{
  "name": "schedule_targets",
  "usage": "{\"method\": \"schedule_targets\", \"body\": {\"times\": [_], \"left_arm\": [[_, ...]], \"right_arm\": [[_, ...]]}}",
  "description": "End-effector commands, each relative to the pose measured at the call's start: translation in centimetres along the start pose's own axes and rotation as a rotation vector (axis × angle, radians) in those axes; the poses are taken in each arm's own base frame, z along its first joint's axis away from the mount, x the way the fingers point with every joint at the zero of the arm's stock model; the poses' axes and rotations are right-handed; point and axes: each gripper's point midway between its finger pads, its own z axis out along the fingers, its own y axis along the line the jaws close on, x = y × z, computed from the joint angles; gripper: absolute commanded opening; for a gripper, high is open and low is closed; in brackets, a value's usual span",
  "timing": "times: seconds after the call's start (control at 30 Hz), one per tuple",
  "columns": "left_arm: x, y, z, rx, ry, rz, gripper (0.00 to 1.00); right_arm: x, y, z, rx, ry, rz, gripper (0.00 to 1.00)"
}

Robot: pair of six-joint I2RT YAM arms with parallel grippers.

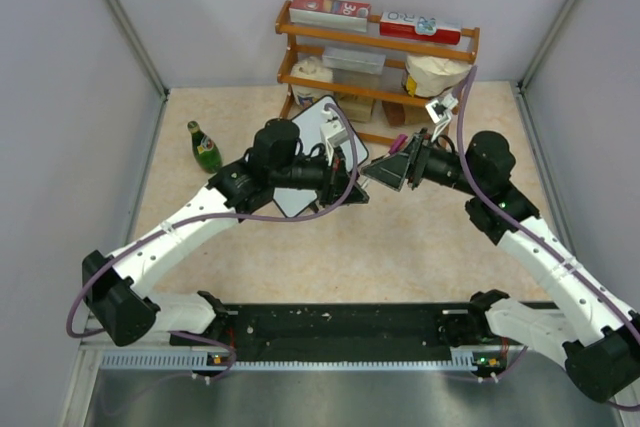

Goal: Write a sentence on the whiteboard
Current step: Pass from the right arm to the left, then pass from the left arm to the right

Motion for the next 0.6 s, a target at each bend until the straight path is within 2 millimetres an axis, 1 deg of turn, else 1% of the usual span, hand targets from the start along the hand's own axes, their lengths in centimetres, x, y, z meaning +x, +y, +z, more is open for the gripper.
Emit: {"method": "schedule_targets", "body": {"times": [0.0, 0.03, 0.07, 0.1, 0.17, 0.23, 0.3, 0.4, 0.43, 0.5, 0.57], "left_arm": [[-1.3, -0.9, -1.3, 0.004, -0.065, 0.048, 0.00], [-1.3, -1.1, -1.5, 0.011, -0.067, 0.047, 0.00], [-1.2, -1.3, -1.5, 0.022, -0.062, 0.044, 0.00], [-1.2, -1.5, -1.6, 0.036, -0.061, 0.046, 0.00], [-1.0, -2.1, -1.7, 0.068, -0.054, 0.051, 0.00], [-0.9, -2.6, -1.8, 0.097, -0.049, 0.055, 0.00], [-0.8, -3.2, -1.8, 0.132, -0.039, 0.056, 0.00], [-0.6, -3.9, -1.8, 0.185, -0.023, 0.055, 0.00], [-0.6, -3.9, -1.7, 0.191, -0.021, 0.052, 0.00], [-0.5, -4.0, -1.6, 0.202, -0.019, 0.045, 0.00], [-0.6, -4.1, -1.5, 0.214, -0.022, 0.044, 0.00]], "right_arm": [[-1.1, 0.4, -0.7, 0.023, -0.026, -0.066, 0.89], [-1.4, 0.1, -1.0, 0.032, -0.029, -0.071, 0.95], [-1.1, -0.1, -1.4, 0.040, -0.012, -0.056, 0.99], [-1.2, -0.4, -1.7, 0.040, -0.011, -0.048, 0.99], [-1.4, 0.0, -2.4, 0.012, -0.001, -0.060, 0.99], [-1.2, 0.9, -2.8, -0.037, 0.022, -0.094, 0.99], [-0.9, 2.4, -3.0, -0.117, 0.047, -0.123, 0.99], [-0.4, 4.5, -3.5, -0.248, 0.078, -0.132, 0.92], [-0.1, 4.9, -3.6, -0.275, 0.087, -0.123, 0.85], [0.2, 5.0, -3.6, -0.296, 0.100, -0.111, 0.78], [0.4, 5.0, -3.6, -0.300, 0.114, -0.105, 0.65]]}}
